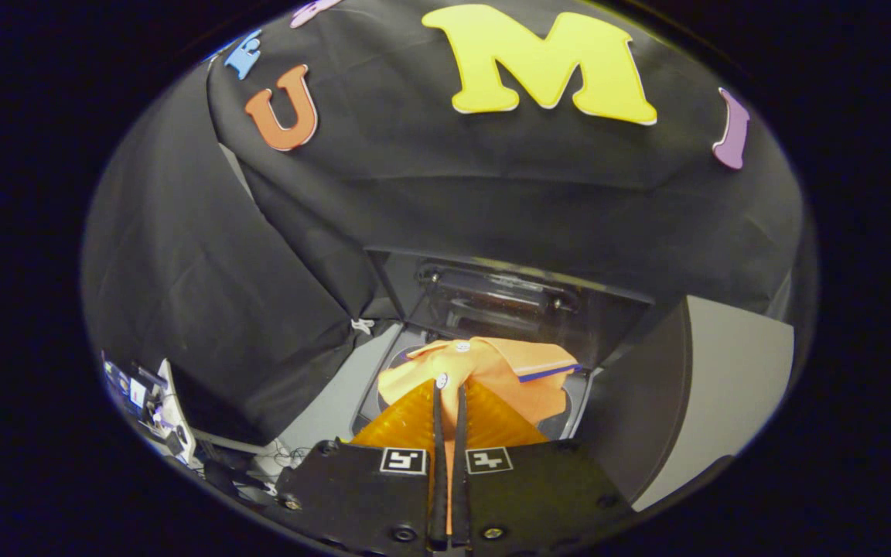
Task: Put the clothes into the washing machine and then close the washing machine lid.
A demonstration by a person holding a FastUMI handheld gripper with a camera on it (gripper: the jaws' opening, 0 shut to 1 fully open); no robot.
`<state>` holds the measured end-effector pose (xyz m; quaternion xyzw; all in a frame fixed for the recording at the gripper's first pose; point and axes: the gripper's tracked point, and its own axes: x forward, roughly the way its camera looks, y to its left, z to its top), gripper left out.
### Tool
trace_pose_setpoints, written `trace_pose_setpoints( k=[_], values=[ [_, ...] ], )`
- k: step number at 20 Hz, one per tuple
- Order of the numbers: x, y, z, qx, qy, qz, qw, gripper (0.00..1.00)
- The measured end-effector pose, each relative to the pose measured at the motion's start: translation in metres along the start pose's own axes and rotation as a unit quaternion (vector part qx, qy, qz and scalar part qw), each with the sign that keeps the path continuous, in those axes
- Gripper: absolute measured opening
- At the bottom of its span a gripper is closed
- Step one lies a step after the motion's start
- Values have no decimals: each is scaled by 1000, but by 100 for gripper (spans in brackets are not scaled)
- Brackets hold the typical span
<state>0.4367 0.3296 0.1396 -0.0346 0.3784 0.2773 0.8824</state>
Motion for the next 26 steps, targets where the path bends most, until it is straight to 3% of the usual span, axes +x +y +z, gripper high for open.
trace_pose_setpoints(
  k=[15,26],
  values=[
    [129,-12,-73,28,57,-49,997,6],
    [196,-24,-114,51,93,-71,992,6]
  ],
)
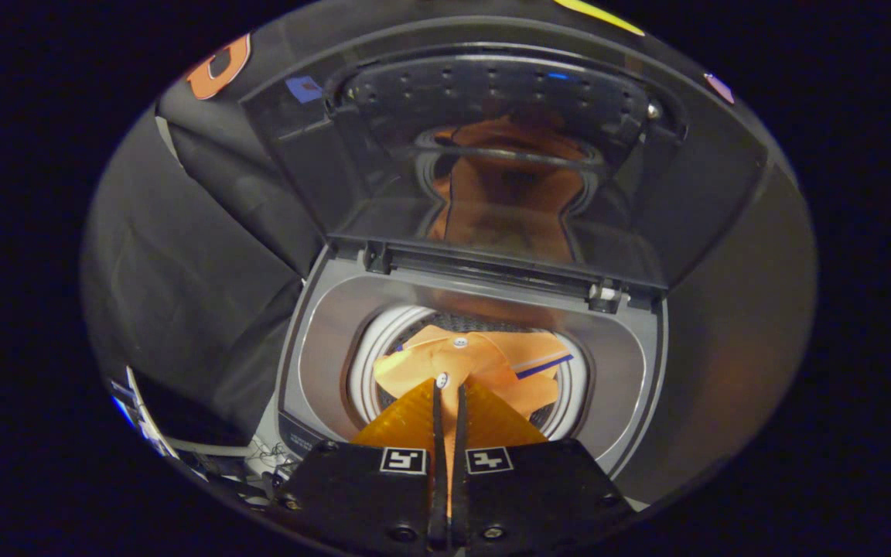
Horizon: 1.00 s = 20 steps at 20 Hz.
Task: Put the clothes into the washing machine and then close the washing machine lid.
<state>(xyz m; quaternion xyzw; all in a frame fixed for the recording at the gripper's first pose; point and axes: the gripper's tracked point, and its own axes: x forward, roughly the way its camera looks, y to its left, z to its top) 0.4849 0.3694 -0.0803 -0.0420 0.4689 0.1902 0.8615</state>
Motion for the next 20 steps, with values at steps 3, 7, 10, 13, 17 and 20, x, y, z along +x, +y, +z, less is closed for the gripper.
trace_pose_setpoints(
  k=[3,7,10,13,17,20],
  values=[
    [10,-2,-6,9,7,-5,1000,6],
    [18,-5,-14,24,20,0,1000,6],
    [19,-2,-22,16,44,11,999,53],
    [21,-7,-23,9,35,-4,999,74],
    [18,-9,-20,-5,27,-8,1000,74],
    [8,-2,-18,-8,30,-4,1000,74]
  ],
)
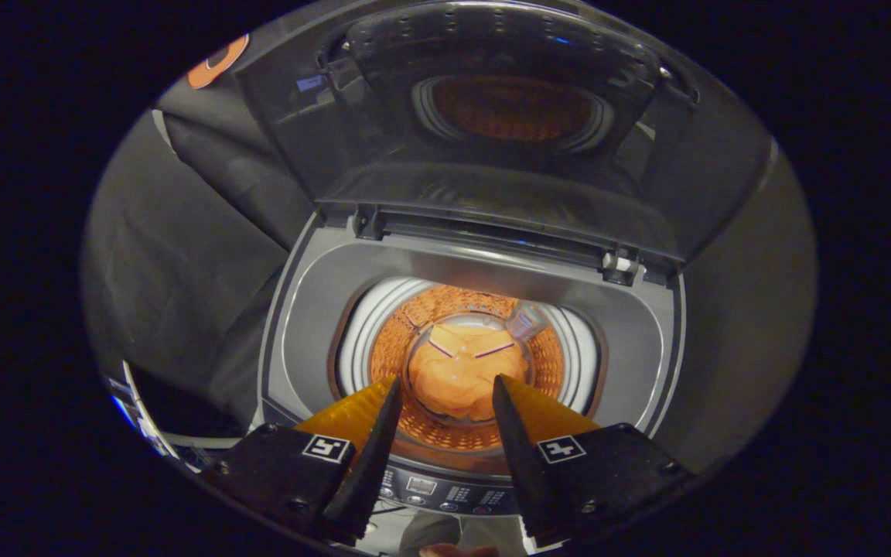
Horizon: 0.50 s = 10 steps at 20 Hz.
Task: Put the clothes into the washing machine and then close the washing machine lid.
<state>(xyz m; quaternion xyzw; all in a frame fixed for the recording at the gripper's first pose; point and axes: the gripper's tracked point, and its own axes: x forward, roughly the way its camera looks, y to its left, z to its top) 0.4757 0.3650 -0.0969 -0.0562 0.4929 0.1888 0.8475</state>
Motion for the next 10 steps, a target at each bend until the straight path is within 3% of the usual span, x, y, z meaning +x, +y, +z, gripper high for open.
trace_pose_setpoints(
  k=[10],
  values=[
    [-106,2,91,-39,-105,-1,994,74]
  ],
)
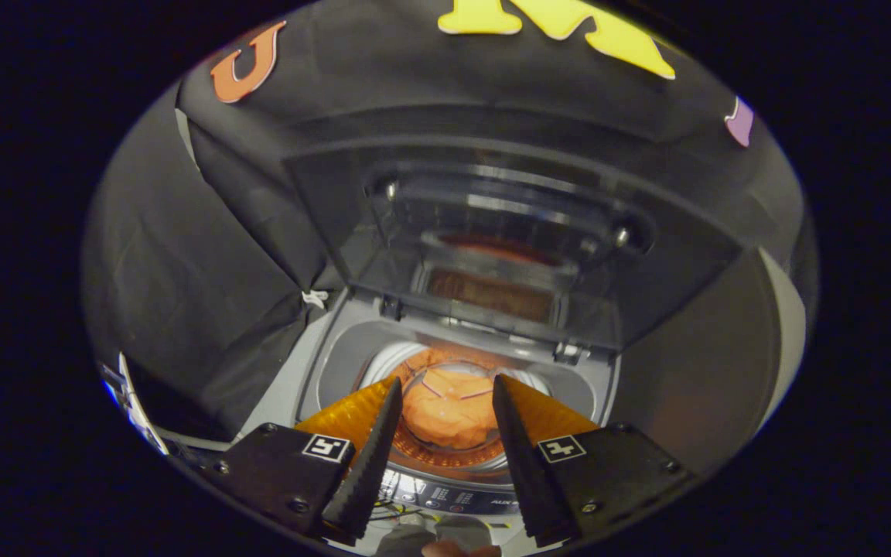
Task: Put the clothes into the washing machine and then close the washing machine lid.
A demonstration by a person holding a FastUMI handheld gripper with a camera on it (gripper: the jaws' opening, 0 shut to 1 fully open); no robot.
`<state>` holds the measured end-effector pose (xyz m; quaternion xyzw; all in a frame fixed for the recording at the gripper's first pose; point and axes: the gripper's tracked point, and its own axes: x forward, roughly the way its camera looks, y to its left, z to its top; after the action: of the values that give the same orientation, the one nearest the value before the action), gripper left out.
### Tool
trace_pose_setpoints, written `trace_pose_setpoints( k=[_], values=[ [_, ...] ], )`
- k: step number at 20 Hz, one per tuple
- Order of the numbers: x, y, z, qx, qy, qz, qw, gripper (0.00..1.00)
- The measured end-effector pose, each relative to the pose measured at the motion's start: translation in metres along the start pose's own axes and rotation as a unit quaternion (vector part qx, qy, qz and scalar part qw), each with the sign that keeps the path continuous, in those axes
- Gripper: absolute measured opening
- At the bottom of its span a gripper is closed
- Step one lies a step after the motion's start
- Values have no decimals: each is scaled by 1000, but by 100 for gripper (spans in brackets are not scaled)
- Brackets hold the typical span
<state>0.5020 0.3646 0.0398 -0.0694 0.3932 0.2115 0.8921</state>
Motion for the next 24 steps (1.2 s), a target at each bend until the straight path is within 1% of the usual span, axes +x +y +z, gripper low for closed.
trace_pose_setpoints(
  k=[4,6,9,13,15,17,19,21,24],
  values=[
    [-47,-2,61,11,-57,16,998,74],
    [-65,-9,91,11,-83,12,996,74],
    [-77,-18,128,20,-104,9,994,74],
    [-62,-29,155,43,-129,10,991,74],
    [-52,-37,169,65,-144,-2,987,74],
    [-35,-43,175,80,-137,-11,987,74],
    [-21,-47,172,89,-125,-15,988,74],
    [-9,-50,179,93,-128,-23,987,74],
    [7,-51,174,103,-114,-29,988,74]
  ],
)
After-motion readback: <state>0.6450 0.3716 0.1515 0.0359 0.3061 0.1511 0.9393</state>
